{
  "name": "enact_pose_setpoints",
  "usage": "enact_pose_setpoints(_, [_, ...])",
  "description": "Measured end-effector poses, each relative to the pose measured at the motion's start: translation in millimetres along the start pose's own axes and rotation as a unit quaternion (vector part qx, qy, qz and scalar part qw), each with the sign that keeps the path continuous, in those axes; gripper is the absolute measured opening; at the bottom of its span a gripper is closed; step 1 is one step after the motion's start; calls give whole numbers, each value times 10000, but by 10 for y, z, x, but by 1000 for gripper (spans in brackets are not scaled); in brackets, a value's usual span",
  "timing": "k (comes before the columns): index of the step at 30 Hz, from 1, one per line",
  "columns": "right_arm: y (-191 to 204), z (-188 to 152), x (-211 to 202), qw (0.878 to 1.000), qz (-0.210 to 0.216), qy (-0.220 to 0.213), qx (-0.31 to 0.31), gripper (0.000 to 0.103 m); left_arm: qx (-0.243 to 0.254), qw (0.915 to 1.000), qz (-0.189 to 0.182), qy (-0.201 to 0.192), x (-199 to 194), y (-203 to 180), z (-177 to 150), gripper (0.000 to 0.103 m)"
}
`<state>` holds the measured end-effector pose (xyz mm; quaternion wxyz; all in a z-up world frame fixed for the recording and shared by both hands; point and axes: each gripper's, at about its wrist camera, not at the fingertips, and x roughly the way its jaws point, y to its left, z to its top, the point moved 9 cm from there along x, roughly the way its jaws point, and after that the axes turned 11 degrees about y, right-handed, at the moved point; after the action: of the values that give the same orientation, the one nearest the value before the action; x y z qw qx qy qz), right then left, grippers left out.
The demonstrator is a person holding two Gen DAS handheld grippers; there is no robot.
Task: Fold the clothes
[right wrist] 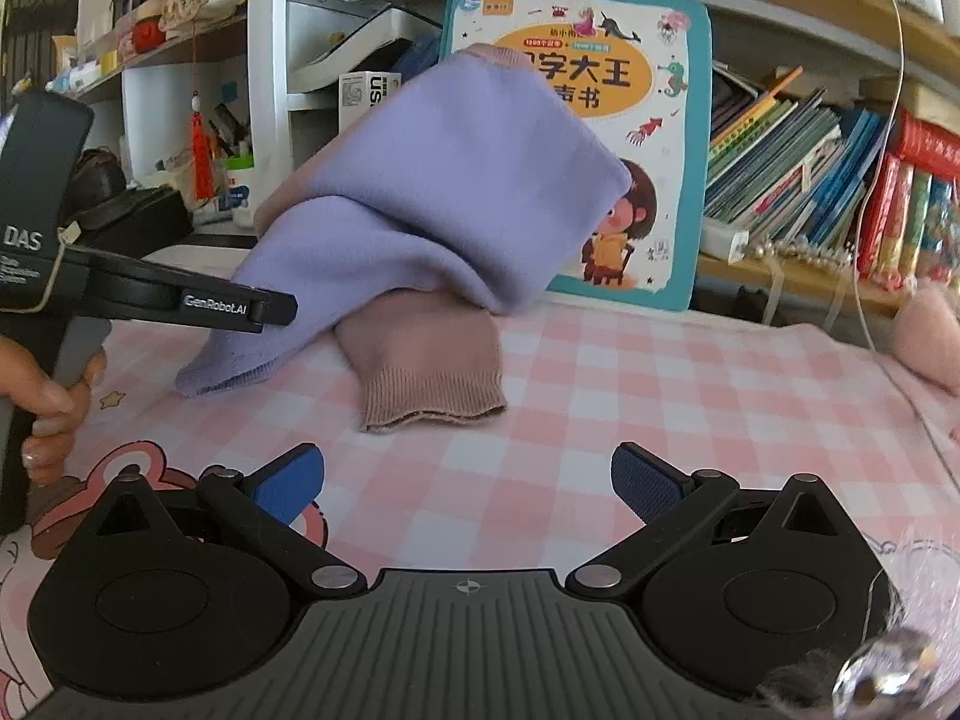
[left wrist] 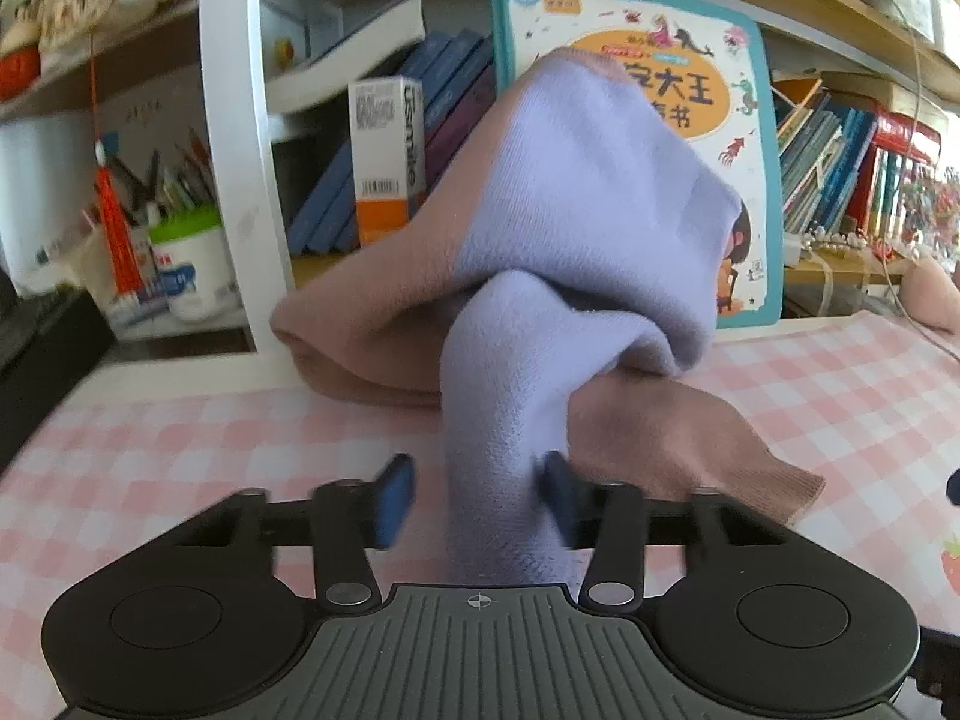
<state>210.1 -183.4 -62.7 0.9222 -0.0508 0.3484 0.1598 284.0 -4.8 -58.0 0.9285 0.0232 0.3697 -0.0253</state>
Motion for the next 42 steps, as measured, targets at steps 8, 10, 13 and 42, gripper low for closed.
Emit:
enact_pose_setpoints(8, [-32, -26, 71, 9997, 62, 194, 118, 103, 25, 9996, -270, -97, -46, -52, -44, 12])
enact_pose_setpoints(10, [-34, -30, 79, 9997, 23, 225, 115, 103, -6, 9993, -359, -138, -110, -57, -46, 10])
enact_pose_setpoints(13, [-58, -31, 90, 9995, -27, 258, 167, 103, -7, 9984, -521, -227, -274, -94, -69, 9])
enact_pose_setpoints(42, [-162, -140, -27, 9631, 1782, 620, 1919, 103, -325, 9771, -1822, -1050, -1968, 173, -614, 8])
